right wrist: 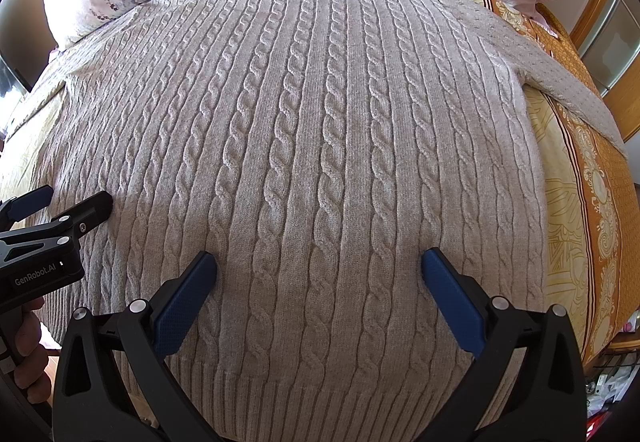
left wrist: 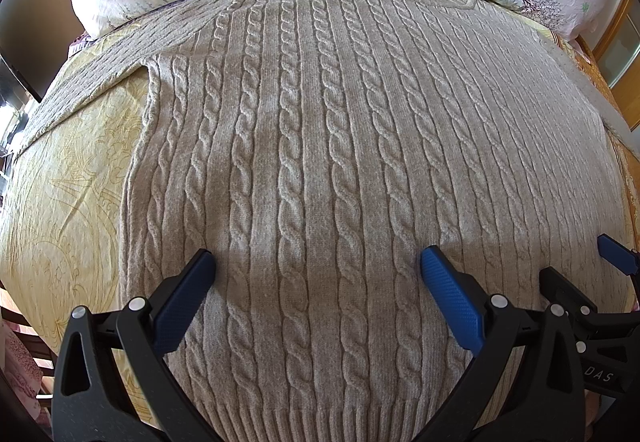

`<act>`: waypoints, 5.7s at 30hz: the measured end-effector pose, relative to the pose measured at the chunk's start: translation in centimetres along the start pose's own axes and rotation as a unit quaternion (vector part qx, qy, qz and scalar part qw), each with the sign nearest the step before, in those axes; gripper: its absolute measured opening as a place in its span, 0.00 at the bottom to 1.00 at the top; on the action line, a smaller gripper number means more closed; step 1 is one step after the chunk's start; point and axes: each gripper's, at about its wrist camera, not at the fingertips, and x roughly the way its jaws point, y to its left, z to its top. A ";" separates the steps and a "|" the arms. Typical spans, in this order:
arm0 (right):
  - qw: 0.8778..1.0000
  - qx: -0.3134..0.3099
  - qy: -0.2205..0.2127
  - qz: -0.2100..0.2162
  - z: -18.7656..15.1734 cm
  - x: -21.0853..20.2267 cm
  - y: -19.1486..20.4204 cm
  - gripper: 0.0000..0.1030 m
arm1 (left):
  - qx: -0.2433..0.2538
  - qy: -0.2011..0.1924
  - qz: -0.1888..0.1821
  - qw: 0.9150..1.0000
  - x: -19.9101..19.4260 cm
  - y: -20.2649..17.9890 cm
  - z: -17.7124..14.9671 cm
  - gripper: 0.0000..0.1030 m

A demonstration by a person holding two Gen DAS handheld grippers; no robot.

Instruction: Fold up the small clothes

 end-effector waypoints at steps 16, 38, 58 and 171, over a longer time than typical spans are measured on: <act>1.000 0.000 0.000 0.000 0.0 0.0 0.0 0.99 | 0.000 0.000 0.000 1.000 0.0 0.0 0.0 0.98; 0.995 -0.068 -0.053 0.044 -1.1 -0.9 -0.8 0.99 | -0.004 0.005 0.000 1.000 0.1 0.0 0.5 0.98; 0.780 0.551 -0.142 0.259 3.6 3.3 -33.8 0.66 | -0.060 -0.035 -0.017 0.997 -0.7 0.1 0.2 0.98; 0.929 0.006 0.010 0.369 17.4 7.4 12.0 0.52 | -0.241 -0.142 -0.107 0.954 -2.9 18.1 3.2 0.98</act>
